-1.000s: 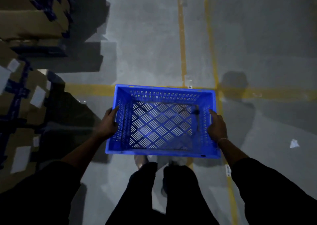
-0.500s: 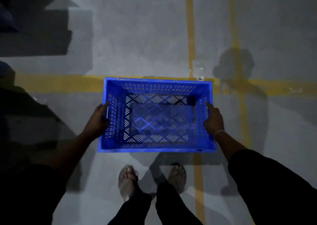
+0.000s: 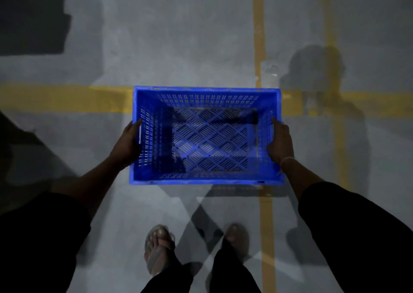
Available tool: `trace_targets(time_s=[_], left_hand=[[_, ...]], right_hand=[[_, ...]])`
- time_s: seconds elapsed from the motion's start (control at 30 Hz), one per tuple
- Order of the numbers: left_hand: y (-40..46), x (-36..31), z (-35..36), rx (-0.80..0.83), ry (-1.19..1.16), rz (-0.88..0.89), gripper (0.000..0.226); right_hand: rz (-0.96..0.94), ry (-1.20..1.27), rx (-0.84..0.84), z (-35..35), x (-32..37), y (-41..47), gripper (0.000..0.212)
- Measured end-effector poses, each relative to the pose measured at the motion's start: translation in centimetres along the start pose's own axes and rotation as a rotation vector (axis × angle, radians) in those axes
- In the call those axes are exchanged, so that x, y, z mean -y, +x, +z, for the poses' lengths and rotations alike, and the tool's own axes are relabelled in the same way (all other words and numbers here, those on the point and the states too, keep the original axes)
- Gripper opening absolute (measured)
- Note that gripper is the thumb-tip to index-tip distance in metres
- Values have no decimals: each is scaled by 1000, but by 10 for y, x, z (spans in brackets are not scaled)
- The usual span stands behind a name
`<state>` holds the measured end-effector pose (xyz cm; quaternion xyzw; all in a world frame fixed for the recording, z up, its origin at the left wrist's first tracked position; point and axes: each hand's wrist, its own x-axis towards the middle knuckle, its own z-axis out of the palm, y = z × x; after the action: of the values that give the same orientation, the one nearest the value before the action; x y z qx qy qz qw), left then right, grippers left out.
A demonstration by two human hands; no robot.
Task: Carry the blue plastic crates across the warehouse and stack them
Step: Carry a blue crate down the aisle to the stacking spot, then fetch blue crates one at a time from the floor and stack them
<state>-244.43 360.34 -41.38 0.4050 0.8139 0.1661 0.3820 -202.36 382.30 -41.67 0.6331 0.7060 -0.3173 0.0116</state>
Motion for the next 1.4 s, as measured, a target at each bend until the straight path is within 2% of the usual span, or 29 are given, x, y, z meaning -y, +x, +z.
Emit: trace_targets(time_s=[0.17,0.33,0.53,0.7,0.93,1.1,1.27,1.4], left_hand=[[-3,-5,0,37,80,-44,98],[1,-2,3,108,116,-32,91],[-30,-77,-15,167,85,-80,92],[-96,-165,-67,218,85,17,89],[-231,-302,-182,275,77,111,87],[-330,-381,-248,232,26,268,76],[-378,-417,-263,246,-81,330,74],[-379,-430,-268,345,-10,427,76]], right_hand=[[-20,5,0,-4,3,0,90],[-6,-43,62,-6,2,3,93],[15,-76,239,-45,30,-24,92],[16,0,229,-123,96,-93,92],[11,24,208,-284,176,-231,95],[2,87,127,-377,212,-332,93],[57,247,-23,-413,220,-403,93],[121,325,-91,-410,211,-445,91]])
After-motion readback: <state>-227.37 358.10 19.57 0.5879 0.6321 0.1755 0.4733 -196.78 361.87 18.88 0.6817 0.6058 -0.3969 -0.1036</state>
